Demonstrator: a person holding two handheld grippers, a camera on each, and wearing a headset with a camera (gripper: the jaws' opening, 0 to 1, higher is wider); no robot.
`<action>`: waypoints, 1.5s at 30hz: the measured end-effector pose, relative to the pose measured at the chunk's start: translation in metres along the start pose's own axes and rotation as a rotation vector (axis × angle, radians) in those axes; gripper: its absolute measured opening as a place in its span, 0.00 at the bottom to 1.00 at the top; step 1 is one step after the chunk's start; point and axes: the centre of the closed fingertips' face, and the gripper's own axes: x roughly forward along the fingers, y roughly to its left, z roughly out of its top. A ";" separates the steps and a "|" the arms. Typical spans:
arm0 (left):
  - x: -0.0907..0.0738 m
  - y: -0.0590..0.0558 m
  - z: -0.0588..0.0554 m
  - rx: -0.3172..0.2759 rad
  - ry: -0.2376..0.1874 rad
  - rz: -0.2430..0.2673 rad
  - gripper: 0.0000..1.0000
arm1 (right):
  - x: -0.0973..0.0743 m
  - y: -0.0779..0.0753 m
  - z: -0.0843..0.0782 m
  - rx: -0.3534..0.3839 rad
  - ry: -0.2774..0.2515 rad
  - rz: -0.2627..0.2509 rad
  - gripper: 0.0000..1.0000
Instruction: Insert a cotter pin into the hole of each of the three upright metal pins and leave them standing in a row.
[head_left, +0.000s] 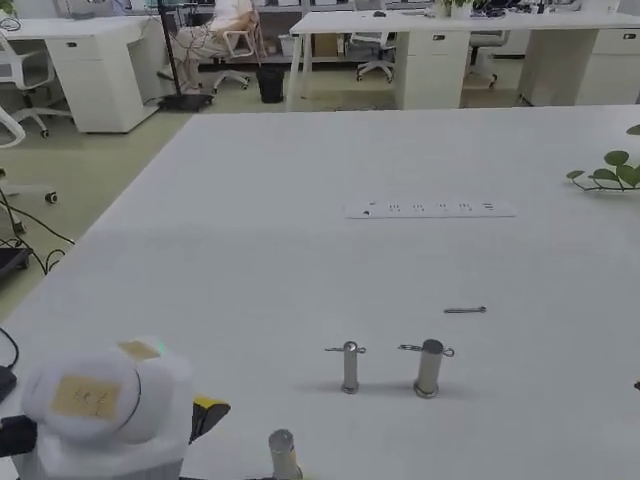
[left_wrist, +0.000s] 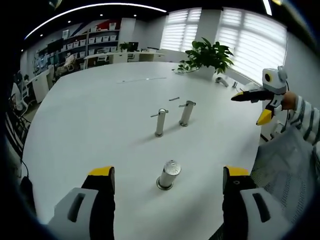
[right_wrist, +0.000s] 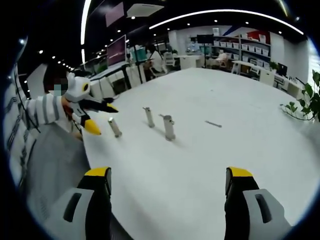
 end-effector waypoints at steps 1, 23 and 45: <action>0.000 -0.001 -0.001 -0.003 0.008 -0.009 0.94 | 0.000 -0.002 0.000 -0.004 0.003 -0.001 0.96; -0.022 -0.006 0.009 -0.134 -0.067 -0.049 0.99 | 0.023 -0.067 0.018 -0.150 0.176 0.043 0.96; -0.030 0.005 -0.009 -0.174 -0.048 -0.010 0.97 | 0.078 -0.101 0.032 -0.455 0.445 0.097 0.94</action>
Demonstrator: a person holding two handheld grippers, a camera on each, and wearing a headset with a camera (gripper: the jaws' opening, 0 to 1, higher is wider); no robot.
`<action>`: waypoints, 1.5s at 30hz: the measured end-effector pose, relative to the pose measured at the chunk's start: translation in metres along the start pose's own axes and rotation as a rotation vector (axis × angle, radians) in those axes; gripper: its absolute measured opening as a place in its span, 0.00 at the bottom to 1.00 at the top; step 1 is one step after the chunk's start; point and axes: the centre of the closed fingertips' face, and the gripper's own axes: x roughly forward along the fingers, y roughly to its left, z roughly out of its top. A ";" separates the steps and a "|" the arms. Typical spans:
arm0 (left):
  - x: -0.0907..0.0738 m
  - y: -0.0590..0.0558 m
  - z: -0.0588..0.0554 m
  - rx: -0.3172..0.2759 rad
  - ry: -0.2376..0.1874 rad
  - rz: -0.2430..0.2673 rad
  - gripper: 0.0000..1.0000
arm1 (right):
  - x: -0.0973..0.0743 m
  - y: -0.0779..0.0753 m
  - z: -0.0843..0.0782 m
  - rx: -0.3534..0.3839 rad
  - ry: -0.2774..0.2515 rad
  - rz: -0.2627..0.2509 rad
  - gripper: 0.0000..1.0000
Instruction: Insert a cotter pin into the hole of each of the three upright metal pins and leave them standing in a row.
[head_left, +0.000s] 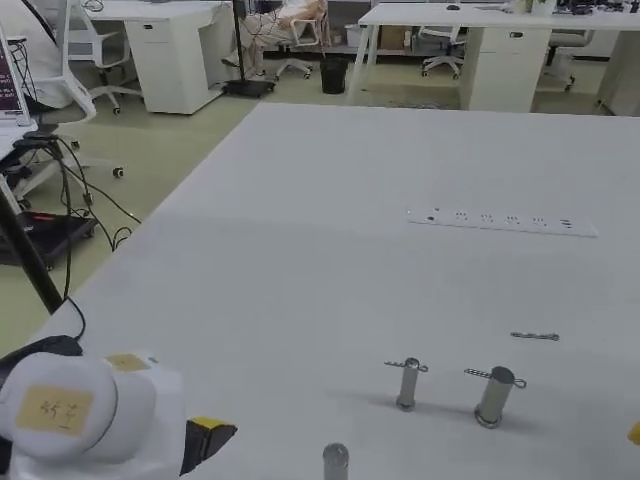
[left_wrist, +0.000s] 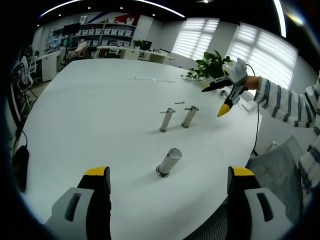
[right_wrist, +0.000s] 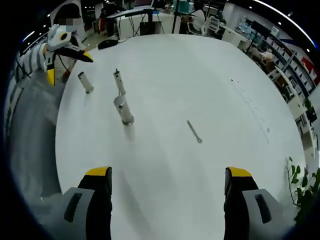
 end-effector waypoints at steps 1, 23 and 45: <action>0.000 0.001 -0.001 -0.004 0.002 0.005 0.97 | 0.003 -0.001 -0.002 -0.013 0.012 0.004 0.94; -0.003 0.000 -0.017 -0.049 0.049 0.002 0.95 | 0.035 -0.021 -0.001 -0.078 0.093 0.056 0.84; -0.005 0.007 -0.018 -0.068 0.036 -0.002 0.89 | 0.057 -0.034 0.028 -0.139 0.131 0.106 0.67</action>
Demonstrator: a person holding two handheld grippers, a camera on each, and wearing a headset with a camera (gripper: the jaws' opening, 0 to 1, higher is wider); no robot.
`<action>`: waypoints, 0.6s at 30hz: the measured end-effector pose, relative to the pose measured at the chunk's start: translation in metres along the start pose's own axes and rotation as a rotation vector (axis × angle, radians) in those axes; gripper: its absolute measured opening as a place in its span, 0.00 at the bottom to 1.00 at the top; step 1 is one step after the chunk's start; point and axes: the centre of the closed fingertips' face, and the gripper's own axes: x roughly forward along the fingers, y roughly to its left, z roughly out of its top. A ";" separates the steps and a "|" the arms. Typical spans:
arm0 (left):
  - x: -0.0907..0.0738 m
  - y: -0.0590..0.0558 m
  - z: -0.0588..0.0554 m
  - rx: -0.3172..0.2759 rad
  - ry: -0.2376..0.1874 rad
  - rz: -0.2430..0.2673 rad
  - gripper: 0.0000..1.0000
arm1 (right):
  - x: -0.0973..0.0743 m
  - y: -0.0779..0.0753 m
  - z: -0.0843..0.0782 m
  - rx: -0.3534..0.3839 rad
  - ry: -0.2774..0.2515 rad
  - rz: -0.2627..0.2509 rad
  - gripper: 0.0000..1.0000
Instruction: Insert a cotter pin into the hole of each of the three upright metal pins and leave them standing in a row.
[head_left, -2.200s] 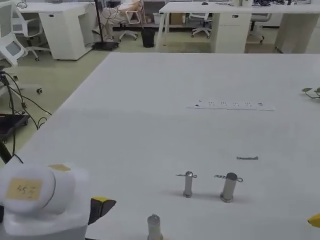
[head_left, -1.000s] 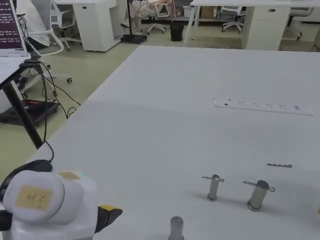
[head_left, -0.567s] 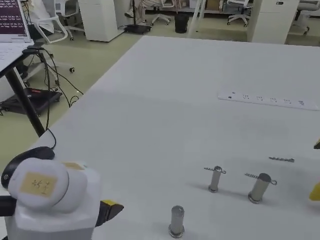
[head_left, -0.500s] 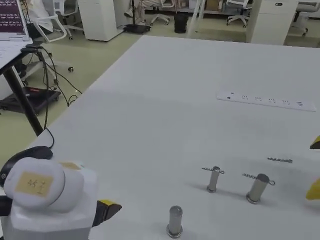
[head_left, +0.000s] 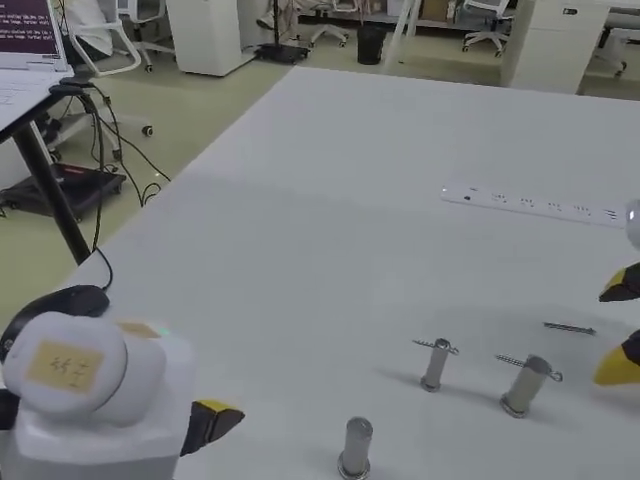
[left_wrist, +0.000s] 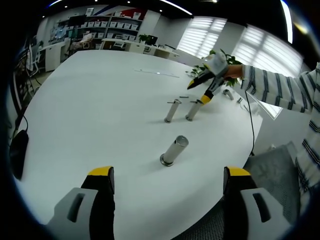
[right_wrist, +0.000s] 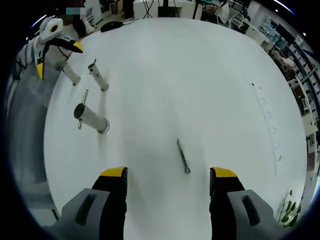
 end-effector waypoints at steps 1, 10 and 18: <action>0.000 0.000 0.000 -0.002 0.001 -0.001 0.89 | 0.001 -0.001 0.001 0.004 -0.001 0.003 0.65; 0.000 -0.001 0.000 -0.001 0.003 -0.004 0.87 | 0.010 0.002 0.005 0.019 0.004 0.052 0.41; 0.000 0.001 0.000 0.005 0.007 0.004 0.85 | 0.013 0.006 0.003 0.008 0.022 0.070 0.33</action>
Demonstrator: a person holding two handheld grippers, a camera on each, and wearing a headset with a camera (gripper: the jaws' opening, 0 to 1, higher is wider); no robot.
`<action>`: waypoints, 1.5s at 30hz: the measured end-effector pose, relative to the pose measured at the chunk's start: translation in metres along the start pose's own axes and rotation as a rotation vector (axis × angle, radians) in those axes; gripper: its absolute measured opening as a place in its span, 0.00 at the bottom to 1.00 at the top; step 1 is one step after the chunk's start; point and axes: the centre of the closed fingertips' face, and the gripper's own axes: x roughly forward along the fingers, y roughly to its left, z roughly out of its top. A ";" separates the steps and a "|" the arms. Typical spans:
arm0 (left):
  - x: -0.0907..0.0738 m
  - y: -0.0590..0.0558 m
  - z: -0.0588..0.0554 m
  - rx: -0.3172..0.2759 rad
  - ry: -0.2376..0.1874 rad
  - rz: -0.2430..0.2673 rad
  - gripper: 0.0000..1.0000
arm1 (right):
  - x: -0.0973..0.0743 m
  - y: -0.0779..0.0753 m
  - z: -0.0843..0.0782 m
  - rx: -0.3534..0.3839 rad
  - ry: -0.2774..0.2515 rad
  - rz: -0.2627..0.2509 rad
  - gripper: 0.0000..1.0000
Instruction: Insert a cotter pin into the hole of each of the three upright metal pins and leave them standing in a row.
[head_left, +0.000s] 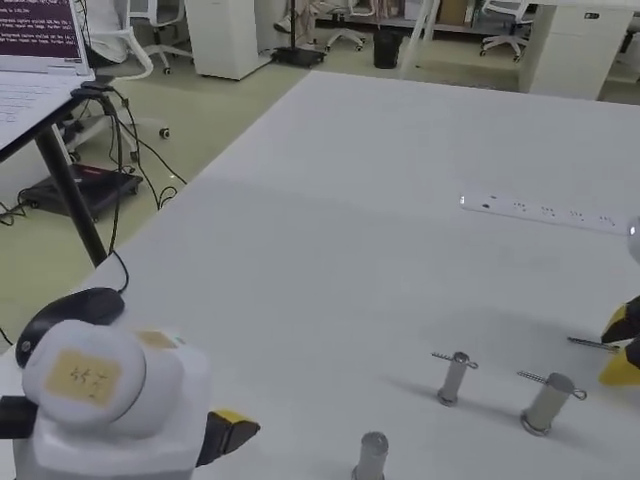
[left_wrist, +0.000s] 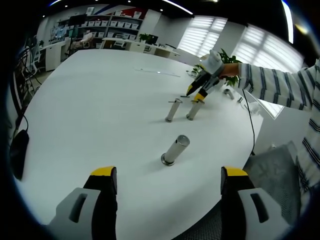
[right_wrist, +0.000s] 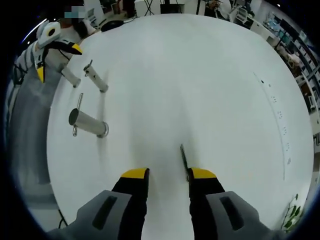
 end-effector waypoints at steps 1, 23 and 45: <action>0.000 0.000 0.000 0.000 0.003 0.000 0.85 | 0.002 0.000 -0.002 0.002 0.008 0.002 0.33; 0.002 -0.004 -0.001 -0.014 0.012 0.003 0.84 | 0.003 -0.005 -0.002 0.070 0.053 -0.060 0.09; 0.005 -0.007 0.003 -0.006 -0.001 -0.010 0.84 | 0.005 -0.016 -0.002 0.050 0.154 -0.123 0.02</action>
